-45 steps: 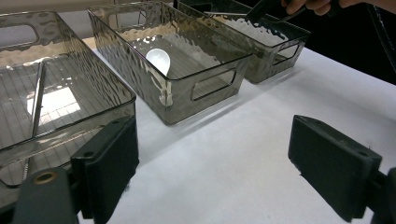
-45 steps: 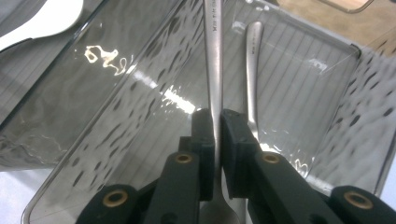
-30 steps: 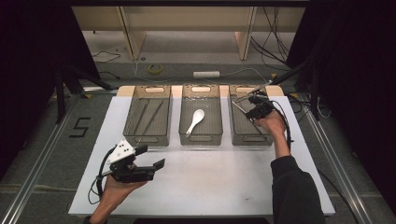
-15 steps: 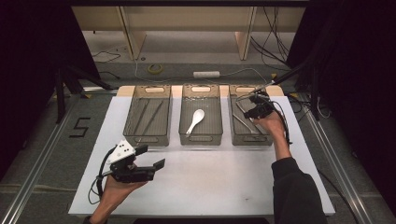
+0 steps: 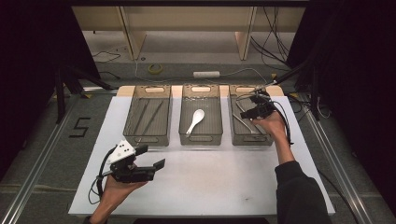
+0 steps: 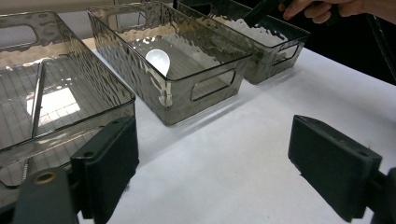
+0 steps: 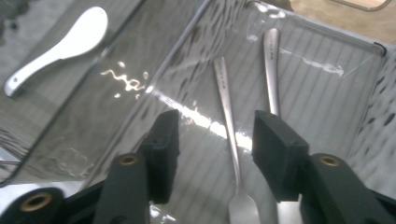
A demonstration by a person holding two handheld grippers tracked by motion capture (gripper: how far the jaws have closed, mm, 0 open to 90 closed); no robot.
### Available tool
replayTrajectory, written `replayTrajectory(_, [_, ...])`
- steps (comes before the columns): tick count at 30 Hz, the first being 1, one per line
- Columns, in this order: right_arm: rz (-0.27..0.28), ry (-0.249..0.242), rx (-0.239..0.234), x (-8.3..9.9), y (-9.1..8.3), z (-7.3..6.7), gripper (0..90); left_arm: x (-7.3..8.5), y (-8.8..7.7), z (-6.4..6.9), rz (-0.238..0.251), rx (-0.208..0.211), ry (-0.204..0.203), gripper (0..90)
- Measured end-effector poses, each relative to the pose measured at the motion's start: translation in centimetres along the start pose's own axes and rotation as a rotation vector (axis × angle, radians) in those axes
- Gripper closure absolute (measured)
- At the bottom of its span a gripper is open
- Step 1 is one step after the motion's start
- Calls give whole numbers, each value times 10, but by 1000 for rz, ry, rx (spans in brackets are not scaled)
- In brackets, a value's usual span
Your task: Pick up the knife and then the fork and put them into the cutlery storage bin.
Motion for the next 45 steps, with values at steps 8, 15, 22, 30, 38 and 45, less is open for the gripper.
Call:
replayTrajectory(8, [81, 3, -65, 9, -12, -14, 350, 0, 0, 0, -1, 0, -1, 156])
replayTrajectory(15, [205, -15, -91, 26, -29, -34, 328, 0, 1, 0, -3, -1, -2, 156])
replayTrajectory(22, [272, -30, -116, 43, -41, -52, 297, 1, 1, 0, -2, -1, -4, 155])
replayTrajectory(30, [330, -40, -169, 59, -48, -68, 286, 1, 0, -1, -1, 1, -9, 156])
replayTrajectory(38, [357, -64, -200, 79, -51, -82, 283, 0, 0, -1, -3, 1, -11, 155])
replayTrajectory(45, [397, -76, -235, 97, -56, -92, 278, 0, 1, -1, -6, 10, -14, 155])
Point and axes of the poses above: each handheld gripper's, and its own axes: y roughly forward along the jaws, x roughly out of its underside, z roughly to its right, the point moved 3 cm from there along y, roughly forward along the jaws, and after that the axes turned 4 degrees about -z, right-handed, at the moved point
